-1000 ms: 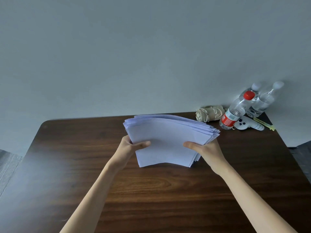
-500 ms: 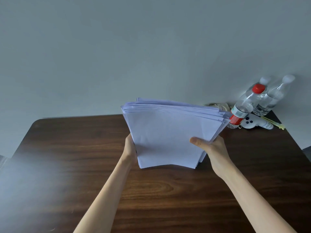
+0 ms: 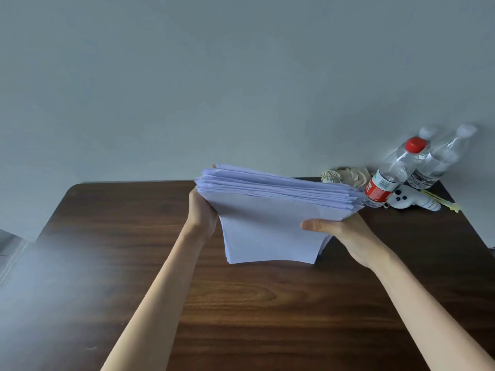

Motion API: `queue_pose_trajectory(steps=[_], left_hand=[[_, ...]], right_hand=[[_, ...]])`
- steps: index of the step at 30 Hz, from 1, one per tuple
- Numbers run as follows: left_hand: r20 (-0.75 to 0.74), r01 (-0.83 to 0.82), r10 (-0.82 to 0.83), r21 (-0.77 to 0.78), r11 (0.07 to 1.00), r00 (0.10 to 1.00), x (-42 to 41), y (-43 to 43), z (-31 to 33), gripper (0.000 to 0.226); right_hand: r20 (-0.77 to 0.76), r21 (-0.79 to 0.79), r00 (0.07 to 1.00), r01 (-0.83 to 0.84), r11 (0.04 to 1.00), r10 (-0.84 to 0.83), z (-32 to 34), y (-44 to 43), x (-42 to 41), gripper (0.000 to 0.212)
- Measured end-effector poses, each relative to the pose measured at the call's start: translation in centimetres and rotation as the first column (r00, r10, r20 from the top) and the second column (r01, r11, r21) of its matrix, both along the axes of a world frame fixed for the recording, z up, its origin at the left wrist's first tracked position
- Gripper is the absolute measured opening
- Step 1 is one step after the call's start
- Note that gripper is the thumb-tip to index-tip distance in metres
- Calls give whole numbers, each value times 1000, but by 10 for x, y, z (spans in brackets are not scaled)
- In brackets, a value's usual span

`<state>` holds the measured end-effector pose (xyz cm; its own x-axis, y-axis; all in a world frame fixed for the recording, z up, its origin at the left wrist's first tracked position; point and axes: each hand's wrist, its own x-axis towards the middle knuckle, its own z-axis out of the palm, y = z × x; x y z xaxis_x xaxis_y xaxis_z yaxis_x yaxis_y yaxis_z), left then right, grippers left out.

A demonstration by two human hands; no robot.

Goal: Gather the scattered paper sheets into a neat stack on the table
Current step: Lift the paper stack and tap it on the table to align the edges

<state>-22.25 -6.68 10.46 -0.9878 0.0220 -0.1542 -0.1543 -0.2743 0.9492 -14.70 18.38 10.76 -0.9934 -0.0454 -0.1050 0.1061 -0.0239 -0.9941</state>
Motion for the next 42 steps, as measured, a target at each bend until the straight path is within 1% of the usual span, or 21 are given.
queue_pose_trajectory(steps=[4,8,11,15,17,19,20,21,23,24,25,27,28,29,31,33,35,37,39,41,42], left_hand=[[-24,49,-50,-63,997,998,2,2,11,40],[-7,84,-85,-43,996,996,5,4,11,45],[9,49,-49,-51,997,999,9,7,5,43],[54,58,-52,-117,991,997,13,6,-5,26],[40,126,-123,-79,989,992,13,-3,7,35],[-3,233,-234,-69,970,972,10,-18,35,57],[-33,312,-319,-144,939,947,9,-26,52,62],[-54,387,-415,-270,882,908,7,-32,70,61],[-1,480,-572,-541,691,820,6,-37,101,39],[56,496,-605,-636,592,794,6,-35,115,28],[103,500,-624,-704,505,775,5,-32,123,20],[146,440,-640,-836,329,755,5,-22,129,16],[145,390,-635,-882,265,759,4,-15,128,15],[133,347,-618,-906,241,775,3,-10,123,15],[84,297,-573,-910,290,815,1,-5,113,21],[-6,227,-513,-892,391,858,5,-3,103,30],[-71,188,-455,-846,498,888,11,-6,92,34],[-111,164,-391,-778,606,914,16,-15,81,36],[-118,133,-291,-690,712,950,19,-27,74,42],[-84,108,-188,-570,814,978,21,-42,67,36],[-64,90,-141,-506,858,988,23,-49,64,26]], right_hand=[[0,-12,1000,-22,1000,22,12,2,-2,52],[11,-14,1000,10,1000,-10,9,-2,0,49],[8,-30,999,44,999,-44,7,-3,1,48],[-14,-12,994,109,994,-109,2,-4,1,46],[-25,14,986,165,986,-165,2,-7,2,36],[-33,60,976,215,975,-213,10,-7,0,25],[-44,91,976,217,972,-213,14,-6,-2,21],[-58,120,977,211,970,-205,20,-6,-4,18],[-99,181,979,195,964,-179,36,-7,-9,21],[-124,219,978,189,957,-165,42,-8,-12,25],[-140,257,980,174,951,-142,48,-10,-14,28],[-146,365,986,131,922,-82,54,-14,-21,16],[-157,422,986,112,899,-49,56,-16,-24,15],[-172,479,985,96,873,-14,58,-17,-26,19],[-219,568,975,94,818,40,64,-23,-29,17],[-250,613,965,97,784,76,73,-29,-28,20],[-233,670,964,64,740,127,78,-32,-28,32],[-169,706,968,-13,708,187,79,-28,-29,33],[-87,722,971,-94,686,224,73,-11,-29,18],[57,719,974,-192,669,218,65,10,-25,31],[119,678,971,-233,697,209,61,20,-21,32]])
